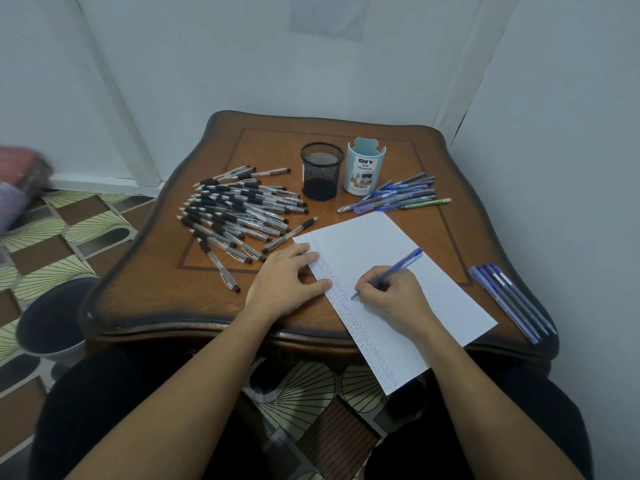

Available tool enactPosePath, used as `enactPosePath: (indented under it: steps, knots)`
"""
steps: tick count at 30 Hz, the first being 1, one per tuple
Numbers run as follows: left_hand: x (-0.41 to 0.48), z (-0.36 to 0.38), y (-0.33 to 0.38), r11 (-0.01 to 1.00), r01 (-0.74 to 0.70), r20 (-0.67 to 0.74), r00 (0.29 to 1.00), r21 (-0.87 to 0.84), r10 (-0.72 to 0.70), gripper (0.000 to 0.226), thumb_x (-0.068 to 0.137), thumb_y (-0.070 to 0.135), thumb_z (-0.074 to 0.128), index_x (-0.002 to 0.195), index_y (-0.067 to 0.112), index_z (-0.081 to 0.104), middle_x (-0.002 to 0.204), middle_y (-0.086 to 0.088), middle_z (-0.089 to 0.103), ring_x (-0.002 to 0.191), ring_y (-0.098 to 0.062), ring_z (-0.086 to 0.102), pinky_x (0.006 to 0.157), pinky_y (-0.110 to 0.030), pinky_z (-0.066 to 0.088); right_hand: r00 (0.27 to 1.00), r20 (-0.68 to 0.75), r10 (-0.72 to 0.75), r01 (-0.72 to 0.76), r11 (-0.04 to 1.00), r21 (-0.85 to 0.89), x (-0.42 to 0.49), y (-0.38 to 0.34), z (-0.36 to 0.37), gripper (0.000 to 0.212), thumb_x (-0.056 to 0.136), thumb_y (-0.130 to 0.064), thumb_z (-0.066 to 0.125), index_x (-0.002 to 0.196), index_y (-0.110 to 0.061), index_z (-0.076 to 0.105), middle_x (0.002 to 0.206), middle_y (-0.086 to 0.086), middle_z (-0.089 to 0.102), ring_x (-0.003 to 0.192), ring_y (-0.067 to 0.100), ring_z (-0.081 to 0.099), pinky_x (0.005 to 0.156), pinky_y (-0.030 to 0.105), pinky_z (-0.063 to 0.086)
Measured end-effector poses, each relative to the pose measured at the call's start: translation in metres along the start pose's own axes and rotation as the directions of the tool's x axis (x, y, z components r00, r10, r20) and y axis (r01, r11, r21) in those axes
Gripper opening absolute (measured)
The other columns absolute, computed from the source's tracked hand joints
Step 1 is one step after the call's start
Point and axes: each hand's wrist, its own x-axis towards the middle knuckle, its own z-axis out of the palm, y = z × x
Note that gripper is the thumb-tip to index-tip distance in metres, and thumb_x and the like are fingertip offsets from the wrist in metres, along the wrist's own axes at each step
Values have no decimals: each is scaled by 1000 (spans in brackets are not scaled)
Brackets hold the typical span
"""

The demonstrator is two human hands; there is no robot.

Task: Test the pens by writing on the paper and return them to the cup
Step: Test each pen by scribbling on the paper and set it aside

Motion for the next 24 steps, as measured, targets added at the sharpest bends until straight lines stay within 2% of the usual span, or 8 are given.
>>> enactPosePath:
  steps: [4, 8, 10, 14, 16, 18, 21, 24]
  knots:
    - [0, -1, 0, 1000, -6, 7, 1000, -2, 6, 68, 84, 64, 58, 143, 34, 43, 156, 11, 31, 143, -14, 24, 116, -42, 22, 999, -36, 12, -11, 999, 31, 2, 3, 1, 16, 91, -10, 64, 79, -14, 74, 70, -10, 67, 72, 2, 60, 56, 12, 43]
    - [0, -1, -1, 1000, -2, 15, 1000, -1, 2, 68, 84, 65, 57, 144, 35, 43, 156, 11, 30, 144, -15, 24, 117, -43, 22, 994, -79, 75, -49, 955, 293, 8, 2, -4, 24, 100, -13, 54, 82, -9, 69, 70, 1, 63, 64, 5, 56, 59, 14, 45]
    - [0, -1, -1, 1000, -2, 16, 1000, -4, 3, 68, 84, 65, 57, 144, 36, 43, 156, 11, 30, 144, -15, 24, 117, -44, 22, 994, -65, 91, -67, 947, 314, 8, 1, -8, 30, 103, -23, 48, 86, -7, 67, 72, 5, 59, 56, 4, 50, 55, 14, 41]
    - [0, -1, -1, 1000, -4, 3, 1000, -8, 4, 68, 84, 65, 57, 143, 35, 43, 156, 12, 31, 143, -15, 25, 116, -42, 23, 993, 11, 119, -115, 929, 352, 12, -2, -12, 18, 101, -18, 51, 117, -13, 55, 82, 12, 66, 56, 13, 51, 57, 21, 46]
    - [0, -1, -1, 1000, -5, 1, 1000, -6, 5, 69, 84, 65, 57, 144, 35, 43, 156, 12, 31, 143, -14, 25, 116, -41, 23, 988, 30, 150, -150, 912, 382, 16, -5, -14, 48, 97, -14, 56, 137, -29, 34, 82, 14, 68, 56, 16, 52, 56, 24, 47]
    - [0, -1, -1, 1000, -4, 6, 1000, -2, 4, 69, 84, 66, 57, 144, 35, 43, 156, 12, 30, 143, -14, 24, 116, -41, 23, 989, 39, 146, -149, 903, 403, 17, -7, -14, 72, 95, -13, 59, 145, -42, 15, 82, 14, 70, 56, 19, 55, 57, 26, 48]
    - [0, -1, -1, 1000, -8, 2, 1000, -2, 8, 69, 84, 66, 57, 144, 35, 43, 156, 12, 30, 143, -14, 24, 116, -40, 22, 988, 59, 142, -153, 897, 414, 16, -8, -16, 77, 99, -12, 53, 154, -37, 7, 83, 14, 70, 62, 24, 59, 58, 29, 51]
    - [-1, 0, -2, 1000, -18, -6, 1000, -6, 18, 69, 84, 65, 57, 144, 34, 44, 156, 11, 31, 143, -14, 25, 116, -40, 22, 985, 61, 164, -174, 874, 454, 18, -6, -17, 70, 100, -8, 49, 156, -30, 13, 85, 12, 70, 67, 26, 61, 57, 28, 52]
